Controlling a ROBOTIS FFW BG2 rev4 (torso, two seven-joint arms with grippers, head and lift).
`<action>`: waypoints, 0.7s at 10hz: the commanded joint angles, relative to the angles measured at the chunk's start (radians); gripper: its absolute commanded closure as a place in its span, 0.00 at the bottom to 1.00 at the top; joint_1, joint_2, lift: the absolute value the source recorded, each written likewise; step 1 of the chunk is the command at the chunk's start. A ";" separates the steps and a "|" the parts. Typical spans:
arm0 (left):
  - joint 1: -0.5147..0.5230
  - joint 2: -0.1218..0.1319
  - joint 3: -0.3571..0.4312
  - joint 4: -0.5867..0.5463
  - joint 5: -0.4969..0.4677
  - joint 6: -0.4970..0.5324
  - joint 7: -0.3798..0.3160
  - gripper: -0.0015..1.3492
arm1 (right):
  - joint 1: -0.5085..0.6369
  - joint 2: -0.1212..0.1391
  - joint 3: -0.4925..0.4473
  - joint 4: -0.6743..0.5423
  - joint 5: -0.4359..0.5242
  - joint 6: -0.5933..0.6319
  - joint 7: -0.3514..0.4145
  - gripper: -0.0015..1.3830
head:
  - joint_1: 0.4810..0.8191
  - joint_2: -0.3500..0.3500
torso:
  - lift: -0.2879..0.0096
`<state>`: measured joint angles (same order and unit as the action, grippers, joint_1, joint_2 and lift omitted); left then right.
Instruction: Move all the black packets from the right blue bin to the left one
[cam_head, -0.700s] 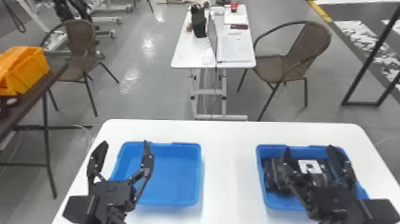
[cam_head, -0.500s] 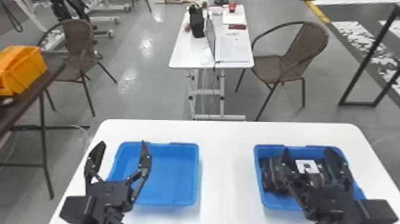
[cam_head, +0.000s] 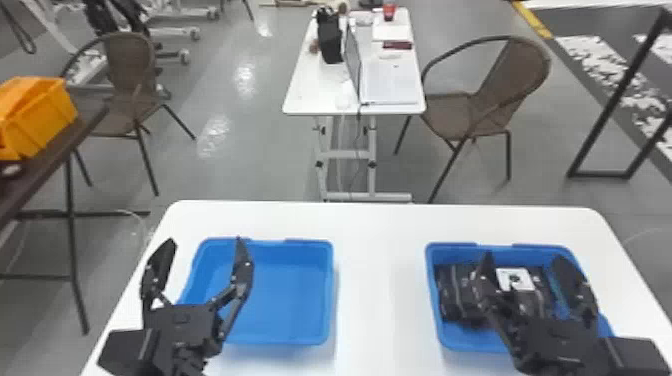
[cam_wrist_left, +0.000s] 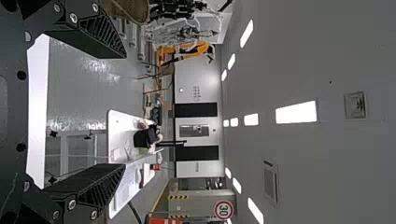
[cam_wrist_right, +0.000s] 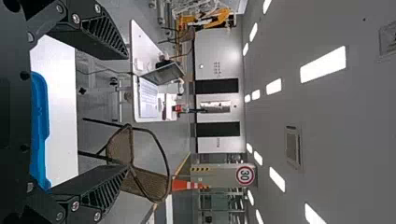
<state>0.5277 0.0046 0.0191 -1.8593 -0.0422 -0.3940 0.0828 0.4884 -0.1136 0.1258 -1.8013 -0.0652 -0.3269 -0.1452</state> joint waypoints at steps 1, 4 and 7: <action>0.002 -0.007 0.001 0.000 0.002 0.000 -0.001 0.15 | 0.006 0.005 0.000 -0.003 0.001 0.000 -0.004 0.14 | 0.63 0.58 | 0.97; 0.000 -0.007 0.001 0.003 0.015 0.000 0.000 0.15 | -0.028 0.002 -0.025 0.062 -0.011 0.081 -0.008 0.14 | 0.63 0.58 | 0.97; -0.006 -0.007 -0.001 0.011 0.016 -0.003 0.000 0.15 | -0.134 -0.012 -0.077 0.267 -0.064 0.131 0.111 0.14 | 0.63 0.54 | 0.97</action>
<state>0.5238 0.0046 0.0192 -1.8510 -0.0273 -0.3960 0.0828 0.3754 -0.1245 0.0568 -1.5732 -0.1217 -0.2152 -0.0325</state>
